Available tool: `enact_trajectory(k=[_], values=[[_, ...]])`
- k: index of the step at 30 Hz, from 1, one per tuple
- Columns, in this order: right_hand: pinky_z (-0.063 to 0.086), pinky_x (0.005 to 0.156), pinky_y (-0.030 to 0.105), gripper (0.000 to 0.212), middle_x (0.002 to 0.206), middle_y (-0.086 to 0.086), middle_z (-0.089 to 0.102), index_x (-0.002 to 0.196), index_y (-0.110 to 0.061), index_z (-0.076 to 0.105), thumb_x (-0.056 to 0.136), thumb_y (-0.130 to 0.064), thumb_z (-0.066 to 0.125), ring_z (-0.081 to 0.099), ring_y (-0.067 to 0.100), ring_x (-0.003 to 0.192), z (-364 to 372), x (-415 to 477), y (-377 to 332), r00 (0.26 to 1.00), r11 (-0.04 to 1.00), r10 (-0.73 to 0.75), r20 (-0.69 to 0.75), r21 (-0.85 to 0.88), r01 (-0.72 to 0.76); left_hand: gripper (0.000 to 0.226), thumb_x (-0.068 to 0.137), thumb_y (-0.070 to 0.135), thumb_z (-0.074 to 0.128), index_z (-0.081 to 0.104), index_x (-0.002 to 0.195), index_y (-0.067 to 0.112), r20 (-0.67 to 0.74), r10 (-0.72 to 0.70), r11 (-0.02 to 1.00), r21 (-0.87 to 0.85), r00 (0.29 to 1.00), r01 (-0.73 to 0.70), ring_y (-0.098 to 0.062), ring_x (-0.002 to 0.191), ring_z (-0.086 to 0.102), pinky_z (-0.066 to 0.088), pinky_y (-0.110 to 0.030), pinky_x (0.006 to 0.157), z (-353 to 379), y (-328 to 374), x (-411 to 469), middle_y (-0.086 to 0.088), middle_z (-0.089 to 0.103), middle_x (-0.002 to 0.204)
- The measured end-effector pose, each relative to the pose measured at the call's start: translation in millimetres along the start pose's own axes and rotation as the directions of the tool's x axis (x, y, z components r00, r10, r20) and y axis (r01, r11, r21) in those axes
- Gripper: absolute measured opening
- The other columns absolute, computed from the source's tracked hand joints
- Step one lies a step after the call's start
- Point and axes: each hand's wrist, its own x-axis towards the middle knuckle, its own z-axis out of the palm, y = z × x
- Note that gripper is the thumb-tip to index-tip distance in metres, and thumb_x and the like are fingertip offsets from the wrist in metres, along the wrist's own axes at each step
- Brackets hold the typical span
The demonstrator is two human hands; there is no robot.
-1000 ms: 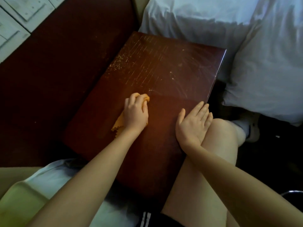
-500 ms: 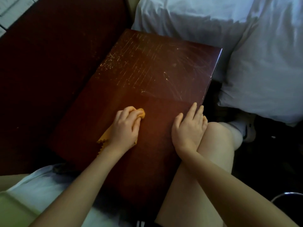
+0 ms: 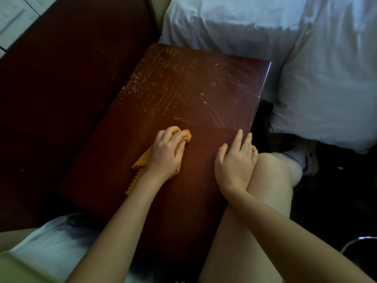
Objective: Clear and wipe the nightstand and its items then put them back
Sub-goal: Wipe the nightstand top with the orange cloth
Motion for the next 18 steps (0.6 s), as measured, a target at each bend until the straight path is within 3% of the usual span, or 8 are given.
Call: enact_trajectory(k=[3,6,9,12,18], values=[[0.002,0.110,0.034,0.057,0.150,0.026,0.020,0.145,-0.004,0.023,0.095,-0.023,0.041,0.024,0.034,0.137,0,0,0,1.000,1.000,0.002,-0.006,0.008,-0.002,0.027,0.091,0.013,0.053,0.063,0.116,0.014,-0.064,-0.135,0.990,0.016,0.989,0.137,-0.025,0.108,0.047,0.034,-0.026,0.087,-2,-9,-6,-0.009,0.055,0.119],[0.002,0.110,0.034,0.056,0.149,0.026,0.021,0.145,-0.003,0.024,0.095,-0.022,0.041,0.025,0.035,0.137,1,0,0,1.000,1.000,-0.003,-0.014,0.013,0.003,0.027,0.093,0.015,0.049,0.061,0.117,0.015,-0.175,-0.342,0.937,0.006,0.923,0.349,-0.024,0.110,0.044,0.032,-0.026,0.086,2,-7,4,-0.007,0.052,0.125],[0.003,0.111,0.035,0.056,0.150,0.025,0.021,0.145,-0.004,0.024,0.095,-0.023,0.041,0.024,0.034,0.137,1,0,0,1.000,1.000,-0.004,-0.016,0.012,0.004,0.027,0.095,0.015,0.045,0.060,0.118,0.014,-0.210,-0.413,0.907,-0.004,0.886,0.422,-0.025,0.112,0.044,0.036,-0.028,0.087,7,1,20,-0.008,0.051,0.127],[0.003,0.111,0.035,0.055,0.150,0.025,0.021,0.145,-0.004,0.024,0.095,-0.023,0.040,0.024,0.034,0.137,0,0,0,1.000,1.000,-0.004,-0.017,0.013,0.004,0.028,0.094,0.015,0.047,0.060,0.119,0.014,-0.176,-0.374,0.926,-0.005,0.911,0.379,-0.025,0.111,0.044,0.037,-0.032,0.090,9,7,28,-0.008,0.051,0.127],[0.002,0.111,0.034,0.055,0.151,0.024,0.019,0.146,-0.007,0.023,0.096,-0.025,0.037,0.021,0.032,0.139,-1,0,1,1.000,1.000,-0.012,-0.003,-0.006,0.012,0.028,0.089,0.010,0.056,0.064,0.116,0.012,-0.046,-0.072,0.997,-0.038,0.996,0.070,-0.027,0.105,0.048,0.036,-0.028,0.087,6,14,-5,-0.010,0.057,0.117]])
